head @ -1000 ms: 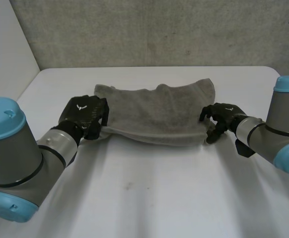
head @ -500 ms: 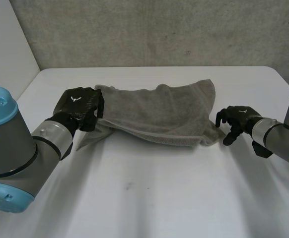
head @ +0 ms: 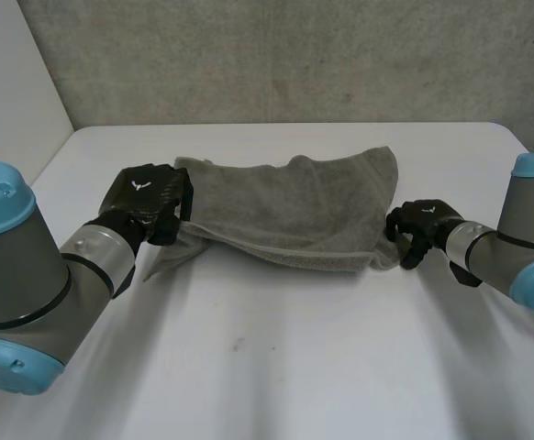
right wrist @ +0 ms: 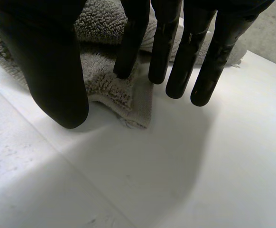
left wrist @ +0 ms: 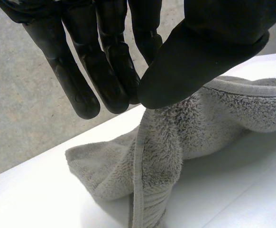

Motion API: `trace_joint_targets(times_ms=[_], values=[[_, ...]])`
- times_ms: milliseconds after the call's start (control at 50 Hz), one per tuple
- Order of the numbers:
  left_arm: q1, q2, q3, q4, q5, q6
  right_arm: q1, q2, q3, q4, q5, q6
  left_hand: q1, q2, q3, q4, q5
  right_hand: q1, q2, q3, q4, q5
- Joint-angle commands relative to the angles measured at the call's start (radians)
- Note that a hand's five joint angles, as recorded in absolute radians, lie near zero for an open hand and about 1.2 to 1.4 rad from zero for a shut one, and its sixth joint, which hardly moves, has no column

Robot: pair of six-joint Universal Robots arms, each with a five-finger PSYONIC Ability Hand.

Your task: Fold the towel.

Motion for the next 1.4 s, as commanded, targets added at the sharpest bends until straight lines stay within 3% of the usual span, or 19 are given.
trace_joint_targets(times_ms=[20,160,260,540,700,800,860,960,1060,1140,1280,1400], values=[[0.001,-0.005,0.0,0.002,0.003,0.0,0.006,0.024,-0.04,-0.001,0.002,0.003,0.224,0.177,0.178,0.179,0.184,0.12,0.216,0.213,0.215,0.22],[0.001,-0.011,0.0,0.002,0.003,0.0,0.02,0.05,-0.084,-0.001,0.004,0.006,0.224,0.177,0.178,0.179,0.184,0.258,0.354,0.352,0.353,0.358],[0.001,-0.012,0.0,0.002,0.003,0.0,0.024,0.065,-0.117,-0.001,0.004,0.009,0.224,0.177,0.178,0.179,0.184,0.635,0.731,0.729,0.73,0.736],[0.001,-0.011,0.002,0.002,0.001,0.0,0.035,0.03,-0.152,0.007,0.019,0.011,0.224,0.177,0.178,0.179,0.184,0.668,0.764,0.762,0.763,0.768],[0.004,-0.009,-0.009,0.0,0.0,0.002,0.023,-0.166,-0.069,0.03,0.022,-0.002,0.224,0.177,0.178,0.179,0.184,0.668,0.764,0.762,0.763,0.768],[0.002,-0.005,-0.023,-0.011,0.0,0.003,-0.037,-0.377,0.014,0.134,0.021,-0.045,0.224,0.177,0.178,0.179,0.184,0.668,0.764,0.762,0.763,0.768],[0.001,-0.003,-0.032,-0.034,0.001,0.005,-0.062,-0.422,0.032,0.163,0.021,-0.068,0.224,0.177,0.178,0.179,0.184,0.668,0.764,0.762,0.763,0.768],[-0.011,0.0,-0.052,-0.084,0.004,0.009,-0.123,-0.592,0.116,0.298,0.024,-0.224,0.224,0.177,0.178,0.179,0.184,0.668,0.764,0.762,0.763,0.768],[-0.03,-0.008,-0.081,-0.104,0.007,0.011,-0.154,-0.654,0.245,0.378,0.033,-0.362,0.224,0.177,0.178,0.179,0.184,0.668,0.764,0.762,0.763,0.768],[-0.061,-0.044,-0.11,-0.092,0.009,0.014,-0.158,-0.659,0.328,0.361,0.034,-0.399,0.224,0.177,0.178,0.179,0.184,0.668,0.764,0.762,0.763,0.768],[-0.068,-0.108,-0.106,-0.06,0.007,0.012,-0.18,-0.659,0.492,0.13,0.039,-0.373,0.224,0.177,0.178,0.179,0.184,0.668,0.764,0.762,0.763,0.768],[-0.065,-0.127,-0.1,0.038,0.004,0.008,-0.238,-0.646,0.531,0.016,0.03,-0.29,0.052,0.005,0.006,0.007,0.012,0.668,0.764,0.762,0.763,0.768]])
